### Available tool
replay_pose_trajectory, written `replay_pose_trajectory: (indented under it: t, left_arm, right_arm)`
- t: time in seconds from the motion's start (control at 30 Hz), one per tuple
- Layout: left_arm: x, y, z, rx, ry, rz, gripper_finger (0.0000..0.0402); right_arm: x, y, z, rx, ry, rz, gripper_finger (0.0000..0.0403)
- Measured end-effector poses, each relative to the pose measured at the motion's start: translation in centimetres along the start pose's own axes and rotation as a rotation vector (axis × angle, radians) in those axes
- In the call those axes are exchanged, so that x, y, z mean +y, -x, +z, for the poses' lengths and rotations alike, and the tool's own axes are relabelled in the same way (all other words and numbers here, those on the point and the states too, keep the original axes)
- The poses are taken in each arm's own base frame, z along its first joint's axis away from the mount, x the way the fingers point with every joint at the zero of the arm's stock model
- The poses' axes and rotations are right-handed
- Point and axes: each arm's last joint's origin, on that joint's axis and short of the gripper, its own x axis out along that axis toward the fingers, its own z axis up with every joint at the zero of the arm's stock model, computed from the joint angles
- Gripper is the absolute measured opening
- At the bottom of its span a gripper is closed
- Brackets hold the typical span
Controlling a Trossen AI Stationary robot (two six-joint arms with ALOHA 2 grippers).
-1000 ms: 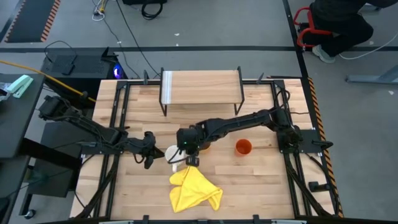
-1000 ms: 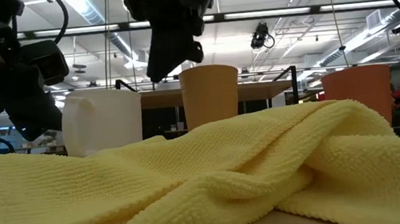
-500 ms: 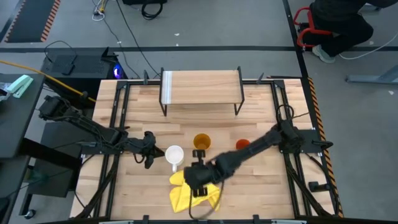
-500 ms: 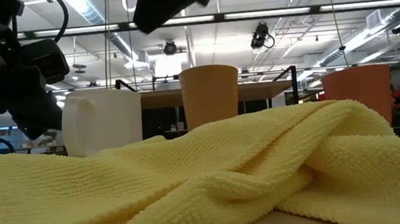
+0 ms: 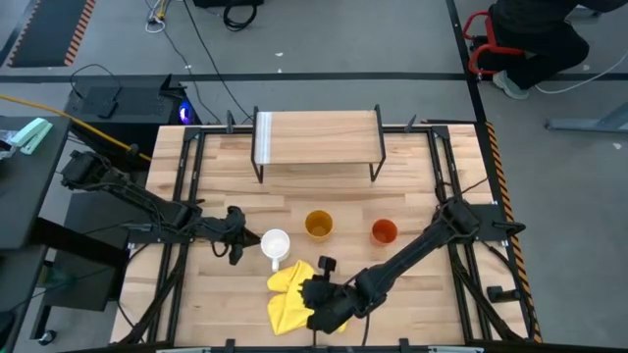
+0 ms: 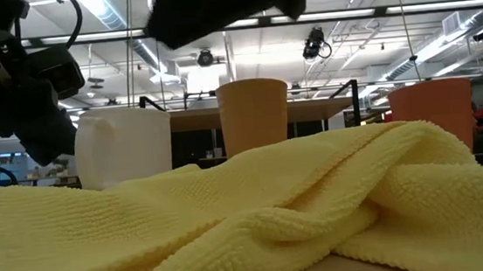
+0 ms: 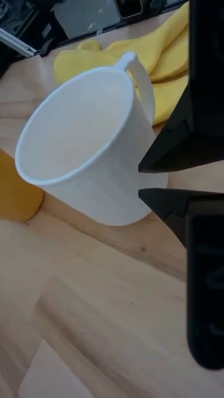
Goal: Stack small to large cups/mugs on shelf
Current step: Put the white mug on the shelf
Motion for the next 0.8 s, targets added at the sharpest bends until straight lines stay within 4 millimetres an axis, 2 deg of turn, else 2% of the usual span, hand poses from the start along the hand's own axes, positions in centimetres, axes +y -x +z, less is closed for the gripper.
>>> replay_pose_trajectory:
  t: [0.13, 0.3, 0.57, 0.8]
  left_arm:
    - [0.0, 0.0, 0.0, 0.0, -0.012, 0.0, 0.0056]
    - [0.0, 0.0, 0.0, -0.002, -0.031, -0.002, 0.0063]
    - [0.0, 0.0, 0.0, -0.003, -0.055, -0.003, 0.006]
    - [0.0, 0.0, 0.0, -0.005, -0.054, -0.002, 0.0067]
  right_arm:
    - [-0.4, -1.8, -2.4, -0.084, -0.037, 0.018, 0.0071]
    - [-0.6, -2.3, -3.7, -0.249, -0.134, 0.008, 0.0071]
    - [-2.5, -3.2, -6.4, -0.391, -0.288, 0.022, 0.0071]
    - [-2.7, -3.6, -6.5, -0.403, -0.286, 0.046, 0.0071]
